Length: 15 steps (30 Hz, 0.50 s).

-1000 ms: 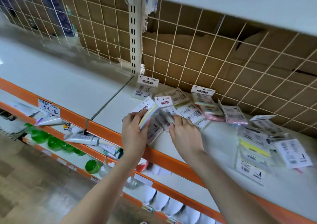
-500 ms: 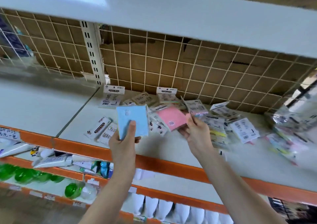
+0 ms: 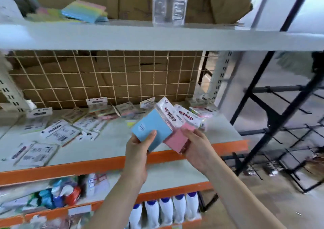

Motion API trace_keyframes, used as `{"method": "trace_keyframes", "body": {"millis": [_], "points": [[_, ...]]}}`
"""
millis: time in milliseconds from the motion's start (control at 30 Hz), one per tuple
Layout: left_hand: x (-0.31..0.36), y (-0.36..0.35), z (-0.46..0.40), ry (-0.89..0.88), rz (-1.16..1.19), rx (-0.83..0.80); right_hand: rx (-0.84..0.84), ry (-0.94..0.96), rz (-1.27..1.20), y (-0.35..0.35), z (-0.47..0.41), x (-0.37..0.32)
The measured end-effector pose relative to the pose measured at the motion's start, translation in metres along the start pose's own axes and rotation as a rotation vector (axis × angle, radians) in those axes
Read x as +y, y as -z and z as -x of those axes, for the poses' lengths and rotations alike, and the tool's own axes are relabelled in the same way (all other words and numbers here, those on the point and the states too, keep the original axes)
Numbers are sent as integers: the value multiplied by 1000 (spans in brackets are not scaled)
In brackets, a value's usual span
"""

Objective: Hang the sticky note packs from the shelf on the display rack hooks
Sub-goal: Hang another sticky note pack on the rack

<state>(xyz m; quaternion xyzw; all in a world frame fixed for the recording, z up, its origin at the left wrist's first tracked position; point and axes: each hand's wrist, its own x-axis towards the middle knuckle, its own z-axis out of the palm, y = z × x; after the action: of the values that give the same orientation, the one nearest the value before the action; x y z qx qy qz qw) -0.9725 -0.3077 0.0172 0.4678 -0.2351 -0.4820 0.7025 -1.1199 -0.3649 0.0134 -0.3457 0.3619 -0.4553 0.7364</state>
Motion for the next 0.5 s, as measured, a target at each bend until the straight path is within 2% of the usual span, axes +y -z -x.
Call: {"method": "trace_keyframes", "body": {"millis": [100, 233, 333, 500], "points": [[-31, -47, 28, 31, -62, -45, 7, 111, 109, 43, 37, -18], [-66, -107, 62, 33, -135, -82, 181, 297, 189, 100, 82, -48], [-83, -148, 82, 27, -205, -133, 306, 363, 236, 140, 118, -75], [-87, -218, 98, -149, -397, -407, 436, 494, 307, 197, 170, -126]]}}
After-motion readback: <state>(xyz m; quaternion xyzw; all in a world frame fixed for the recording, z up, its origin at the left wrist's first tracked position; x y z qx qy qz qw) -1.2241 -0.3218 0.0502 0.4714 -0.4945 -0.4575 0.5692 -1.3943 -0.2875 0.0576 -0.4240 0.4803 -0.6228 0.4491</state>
